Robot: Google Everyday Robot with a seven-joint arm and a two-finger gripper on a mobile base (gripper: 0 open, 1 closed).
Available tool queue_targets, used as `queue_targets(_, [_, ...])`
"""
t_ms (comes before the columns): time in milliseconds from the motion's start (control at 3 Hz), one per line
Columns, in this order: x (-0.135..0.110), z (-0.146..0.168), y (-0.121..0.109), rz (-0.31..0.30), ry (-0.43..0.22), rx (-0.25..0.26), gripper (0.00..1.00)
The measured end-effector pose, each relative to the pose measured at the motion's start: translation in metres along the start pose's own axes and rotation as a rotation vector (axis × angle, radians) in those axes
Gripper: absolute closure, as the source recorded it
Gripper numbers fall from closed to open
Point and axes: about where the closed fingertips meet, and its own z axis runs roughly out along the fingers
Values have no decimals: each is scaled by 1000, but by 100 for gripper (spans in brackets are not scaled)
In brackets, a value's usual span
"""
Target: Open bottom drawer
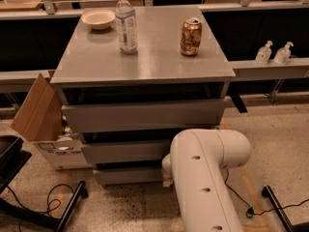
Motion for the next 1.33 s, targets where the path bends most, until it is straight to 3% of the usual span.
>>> queue_targets(667, [5, -1, -1, 17, -13, -5, 93])
queue_targets(1000, [5, -3, -1, 17, -13, -5, 100])
queue_targets(1333, [8, -12, 13, 29, -22, -8, 100])
